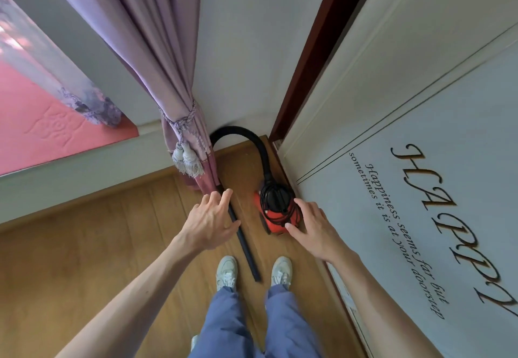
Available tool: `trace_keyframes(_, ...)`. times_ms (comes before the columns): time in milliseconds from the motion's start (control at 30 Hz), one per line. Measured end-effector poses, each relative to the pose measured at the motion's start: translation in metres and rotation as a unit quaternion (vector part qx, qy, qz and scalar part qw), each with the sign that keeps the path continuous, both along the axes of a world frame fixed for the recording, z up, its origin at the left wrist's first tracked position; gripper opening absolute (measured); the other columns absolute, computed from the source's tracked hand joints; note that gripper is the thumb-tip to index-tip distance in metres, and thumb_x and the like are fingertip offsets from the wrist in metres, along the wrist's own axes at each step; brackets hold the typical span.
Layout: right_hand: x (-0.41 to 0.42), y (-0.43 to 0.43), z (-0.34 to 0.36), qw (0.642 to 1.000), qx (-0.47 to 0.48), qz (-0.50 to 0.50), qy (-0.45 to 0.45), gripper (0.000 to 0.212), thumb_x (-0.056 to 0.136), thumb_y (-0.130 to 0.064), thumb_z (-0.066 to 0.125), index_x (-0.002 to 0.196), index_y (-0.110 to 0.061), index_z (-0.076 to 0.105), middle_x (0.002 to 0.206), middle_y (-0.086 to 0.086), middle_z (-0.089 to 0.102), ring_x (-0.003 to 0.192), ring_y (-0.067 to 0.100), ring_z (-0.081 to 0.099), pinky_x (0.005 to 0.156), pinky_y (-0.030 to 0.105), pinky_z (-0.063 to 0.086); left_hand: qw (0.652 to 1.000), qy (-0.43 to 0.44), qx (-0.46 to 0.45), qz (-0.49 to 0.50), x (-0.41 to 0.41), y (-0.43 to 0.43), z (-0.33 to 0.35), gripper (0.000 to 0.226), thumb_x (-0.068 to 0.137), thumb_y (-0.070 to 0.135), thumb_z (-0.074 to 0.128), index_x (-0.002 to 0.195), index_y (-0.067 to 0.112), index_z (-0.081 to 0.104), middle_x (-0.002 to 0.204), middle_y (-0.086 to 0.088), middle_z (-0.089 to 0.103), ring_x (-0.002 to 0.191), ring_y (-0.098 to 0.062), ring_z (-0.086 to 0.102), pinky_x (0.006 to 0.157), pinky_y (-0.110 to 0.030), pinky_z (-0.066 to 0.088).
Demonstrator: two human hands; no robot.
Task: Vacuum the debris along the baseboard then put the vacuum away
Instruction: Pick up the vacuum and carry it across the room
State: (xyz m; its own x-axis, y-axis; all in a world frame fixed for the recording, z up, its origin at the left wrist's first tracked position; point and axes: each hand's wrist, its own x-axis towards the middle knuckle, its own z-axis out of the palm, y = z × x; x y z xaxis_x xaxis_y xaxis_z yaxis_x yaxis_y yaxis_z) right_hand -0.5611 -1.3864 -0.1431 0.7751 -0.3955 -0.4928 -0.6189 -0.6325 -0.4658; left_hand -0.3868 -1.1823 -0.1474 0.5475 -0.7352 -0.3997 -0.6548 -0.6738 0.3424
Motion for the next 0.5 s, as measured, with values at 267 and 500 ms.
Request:
trace_keyframes(267,0.021,-0.045,-0.038,0.997,0.016,0.056,0.044,0.067,0.096,-0.048,0.049,0.150,-0.023,0.020,0.147,0.004,0.033,0.132,0.025,0.040,0.100,0.036,0.043,0.998,0.020,0.034,0.056,-0.013,-0.024,-0.043,0.081,0.088,0.055,0.052,0.149,0.009,0.023,0.127,-0.014,0.051,0.112,-0.032,0.052,0.084,-0.042,0.052)
trace_keyframes(500,0.043,-0.087,-0.115,0.996,0.039,0.056,0.065,0.067,0.096,-0.046,0.050,0.151,-0.022,0.022,0.148,0.003,0.034,0.136,0.022,0.036,0.104,0.036,0.038,0.989,0.045,0.051,0.134,-0.023,-0.042,-0.119,0.077,0.086,0.052,0.056,0.144,0.010,0.029,0.118,-0.014,0.055,0.106,-0.033,0.055,0.080,-0.044,0.054)
